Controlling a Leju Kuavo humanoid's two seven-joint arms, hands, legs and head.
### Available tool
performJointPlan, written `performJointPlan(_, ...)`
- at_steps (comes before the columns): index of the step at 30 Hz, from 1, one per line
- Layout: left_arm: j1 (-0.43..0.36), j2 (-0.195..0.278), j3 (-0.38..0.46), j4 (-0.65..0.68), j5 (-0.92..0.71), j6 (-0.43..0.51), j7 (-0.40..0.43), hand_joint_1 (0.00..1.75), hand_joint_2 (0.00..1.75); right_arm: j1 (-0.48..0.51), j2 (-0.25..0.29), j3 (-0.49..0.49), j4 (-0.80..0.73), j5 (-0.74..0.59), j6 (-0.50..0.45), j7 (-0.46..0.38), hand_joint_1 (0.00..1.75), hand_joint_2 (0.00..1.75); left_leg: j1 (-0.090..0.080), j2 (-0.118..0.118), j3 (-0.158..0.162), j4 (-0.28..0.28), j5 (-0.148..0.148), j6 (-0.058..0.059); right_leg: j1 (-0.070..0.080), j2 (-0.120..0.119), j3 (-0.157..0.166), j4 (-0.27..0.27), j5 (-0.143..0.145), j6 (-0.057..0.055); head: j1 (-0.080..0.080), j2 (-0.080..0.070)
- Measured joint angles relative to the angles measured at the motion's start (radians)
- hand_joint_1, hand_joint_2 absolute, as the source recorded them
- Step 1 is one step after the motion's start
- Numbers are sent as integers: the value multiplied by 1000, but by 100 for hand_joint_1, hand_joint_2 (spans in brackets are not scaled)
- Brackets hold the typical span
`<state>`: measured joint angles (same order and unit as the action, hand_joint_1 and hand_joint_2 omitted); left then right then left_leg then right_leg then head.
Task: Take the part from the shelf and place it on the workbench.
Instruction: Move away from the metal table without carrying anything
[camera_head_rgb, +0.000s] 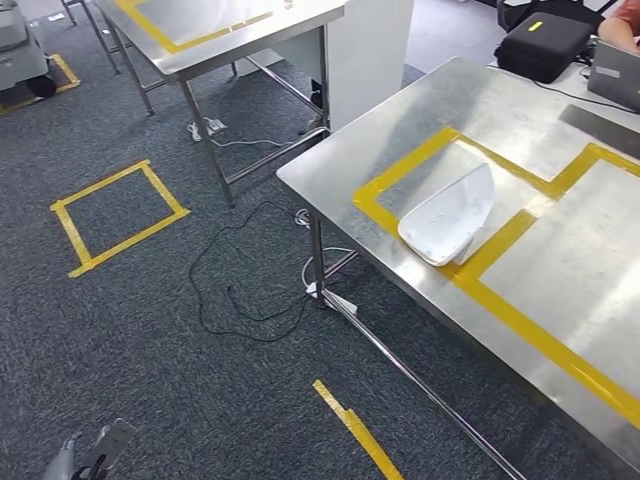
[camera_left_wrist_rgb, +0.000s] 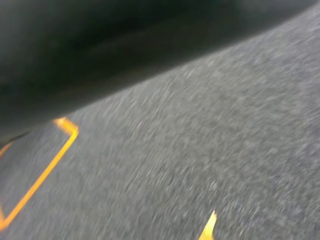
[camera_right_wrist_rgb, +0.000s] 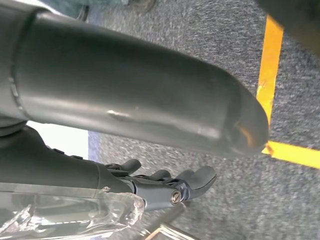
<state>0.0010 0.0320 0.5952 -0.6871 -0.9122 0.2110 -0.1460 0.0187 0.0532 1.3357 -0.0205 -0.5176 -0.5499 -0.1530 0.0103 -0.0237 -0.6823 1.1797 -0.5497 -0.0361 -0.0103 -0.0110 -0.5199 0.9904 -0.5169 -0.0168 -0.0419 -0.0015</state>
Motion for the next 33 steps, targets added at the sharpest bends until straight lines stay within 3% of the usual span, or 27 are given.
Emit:
performJointPlan(2,0,-9,11,15,-6,-1,-1,0,0,1,1,-4,1,2,0,0,0,0,2,14,-46,97,-31,-3,2,-32,1,0,-4,-2,0,0)
performJointPlan(3,2,-12,16,21,-8,-1,-1,0,0,0,1,-6,2,3,0,0,0,0,2,18,-43,95,-18,-3,3,-46,2,0,-6,-2,0,0)
performJointPlan(4,4,-13,21,26,-9,-2,-1,0,0,0,1,-7,2,4,0,0,0,0,2,25,-17,50,11,-2,4,-60,6,0,-8,-1,0,0)
performJointPlan(6,4,-18,38,38,-3,-12,-1,0,0,-2,2,-8,2,5,0,0,0,0,-4,70,65,-93,70,7,7,-85,15,1,-16,6,0,0)
performJointPlan(8,3,-29,64,62,6,-20,-5,0,0,-3,4,-11,2,9,1,-2,0,0,-13,102,110,-174,86,18,12,-105,23,1,-25,16,2,0)
performJointPlan(10,9,-43,98,103,10,-15,-14,0,0,-6,6,-14,2,13,1,-2,0,0,-17,85,110,-183,83,28,12,-125,31,-2,-30,27,4,0)
performJointPlan(11,15,-51,119,126,15,-11,-18,0,0,-9,7,-15,2,15,1,-2,0,0,-16,74,112,-186,85,33,10,-123,33,-1,-36,33,4,0)
performJointPlan(13,20,-72,169,169,32,-11,-19,0,0,-13,10,-17,2,19,1,-3,0,0,-11,51,115,-194,89,45,6,-74,13,47,-72,42,8,0)
performJointPlan(15,18,-95,217,199,51,-25,-6,0,0,-12,12,-22,2,24,1,-2,0,0,-8,24,114,-196,90,53,4,-11,-50,179,-141,46,12,0)
performJointPlan(16,16,-106,238,210,55,-35,5,0,0,-11,12,-24,2,27,1,0,0,0,-8,8,114,-196,90,56,4,2,-86,249,-168,46,13,0)
performJointPlan(17,16,-117,258,221,52,-47,22,0,0,-10,13,-26,2,31,1,1,0,0,-9,-8,114,-195,89,57,4,8,-111,294,-176,46,13,0)
performJointPlan(18,17,-130,273,230,43,-59,44,0,0,-10,13,-28,2,34,0,3,0,0,-9,-25,115,-195,89,57,4,11,-118,298,-163,45,13,0)
performJointPlan(20,21,-157,299,245,9,-76,95,0,0,-11,13,-31,2,42,-2,5,0,0,-9,-56,119,-194,89,55,2,28,-79,198,-89,43,14,0)
performJointPlan(22,23,-182,317,256,-26,-86,128,0,0,-12,13,-35,2,48,-4,6,0,0,-11,-85,119,-189,87,48,-6,86,-24,66,-29,41,13,0)
performJointPlan(24,24,-198,331,263,-49,-96,139,0,0,-12,14,-38,2,51,-6,6,0,0,-10,-111,111,-186,89,36,-9,120,1,13,-18,36,12,0)
performJointPlan(26,27,-208,341,269,-65,-107,140,0,0,-13,16,-39,2,54,-9,4,0,0,-6,-134,104,-184,92,24,-7,96,9,9,-17,25,12,0)
performJointPlan(27,28,-212,346,272,-74,-113,140,0,0,-14,17,-40,2,57,-10,4,0,0,-6,-123,99,-174,85,20,-7,81,14,7,-15,18,10,0)
performJointPlan(28,26,-215,351,275,-84,-119,140,0,0,-15,18,-40,3,61,-12,3,0,0,-8,-96,86,-147,68,15,-8,65,17,4,-14,12,7,0)
performJointPlan(30,20,-219,356,280,-109,-127,137,0,0,-13,20,-43,5,66,-15,2,0,0,-11,-22,29,-30,6,9,-3,27,22,1,-16,3,1,0)
performJointPlan(31,17,-219,357,283,-122,-130,135,0,0,-12,20,-45,6,68,-16,2,0,0,-10,1,-7,42,-25,6,0,8,22,1,-18,0,-1,0)
performJointPlan(32,16,-220,358,287,-135,-132,132,0,0,-11,20,-48,6,68,-16,2,0,0,-9,11,-34,95,-41,6,2,-10,23,1,-20,-2,0,0)
performJointPlan(33,16,-220,358,290,-146,-135,128,0,0,-12,20,-50,7,68,-15,2,0,0,-9,16,-42,113,-37,6,4,-27,24,1,-23,-3,0,0)
